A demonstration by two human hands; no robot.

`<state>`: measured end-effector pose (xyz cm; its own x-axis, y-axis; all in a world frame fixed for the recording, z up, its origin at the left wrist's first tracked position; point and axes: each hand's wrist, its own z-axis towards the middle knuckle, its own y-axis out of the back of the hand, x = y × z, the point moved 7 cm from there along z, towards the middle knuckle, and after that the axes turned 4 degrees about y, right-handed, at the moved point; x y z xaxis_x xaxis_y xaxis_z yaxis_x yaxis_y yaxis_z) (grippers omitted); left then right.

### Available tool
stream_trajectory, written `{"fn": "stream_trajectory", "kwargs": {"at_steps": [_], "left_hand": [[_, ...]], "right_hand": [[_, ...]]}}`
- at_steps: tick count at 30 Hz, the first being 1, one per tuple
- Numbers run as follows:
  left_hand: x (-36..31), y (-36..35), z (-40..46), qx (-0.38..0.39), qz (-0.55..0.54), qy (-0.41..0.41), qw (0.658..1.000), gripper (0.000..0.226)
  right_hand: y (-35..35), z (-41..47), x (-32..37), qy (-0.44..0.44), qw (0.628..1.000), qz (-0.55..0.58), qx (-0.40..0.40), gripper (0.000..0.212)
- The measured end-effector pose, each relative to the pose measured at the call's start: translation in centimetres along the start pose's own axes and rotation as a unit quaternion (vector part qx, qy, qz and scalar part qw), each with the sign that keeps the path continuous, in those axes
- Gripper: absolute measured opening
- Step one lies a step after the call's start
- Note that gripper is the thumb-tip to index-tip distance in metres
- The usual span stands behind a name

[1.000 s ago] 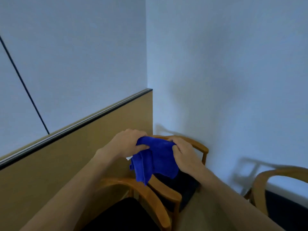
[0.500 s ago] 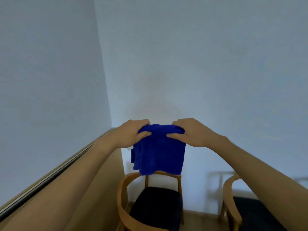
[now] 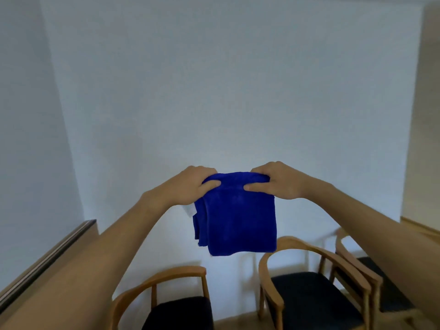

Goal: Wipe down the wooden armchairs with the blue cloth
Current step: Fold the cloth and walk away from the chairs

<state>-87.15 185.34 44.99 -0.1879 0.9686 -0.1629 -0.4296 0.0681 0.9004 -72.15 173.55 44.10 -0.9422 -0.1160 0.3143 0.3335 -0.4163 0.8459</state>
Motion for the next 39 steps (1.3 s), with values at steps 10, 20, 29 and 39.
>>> {"fn": "stream_trajectory", "kwargs": {"at_steps": [10, 20, 29, 39], "left_hand": [[-14.7, -2.7, 7.6, 0.011, -0.036, -0.11, 0.993, 0.025], [-34.3, -13.5, 14.0, 0.107, -0.151, -0.165, 0.969, 0.032], [-45.7, -22.4, 20.2, 0.034, -0.506, -0.044, 0.861, 0.024], [-56.2, -34.5, 27.2, 0.225, -0.487, -0.106, 0.837, 0.032]], "right_hand": [[11.0, -13.0, -3.7, -0.108, 0.989, -0.079, -0.065, 0.02], [20.5, -31.5, -12.4, -0.221, 0.944, 0.03, -0.245, 0.008], [20.0, -49.0, -22.7, -0.26, 0.924, 0.133, -0.248, 0.022], [28.8, -58.4, -32.9, -0.337, 0.89, 0.232, -0.2, 0.036]]}}
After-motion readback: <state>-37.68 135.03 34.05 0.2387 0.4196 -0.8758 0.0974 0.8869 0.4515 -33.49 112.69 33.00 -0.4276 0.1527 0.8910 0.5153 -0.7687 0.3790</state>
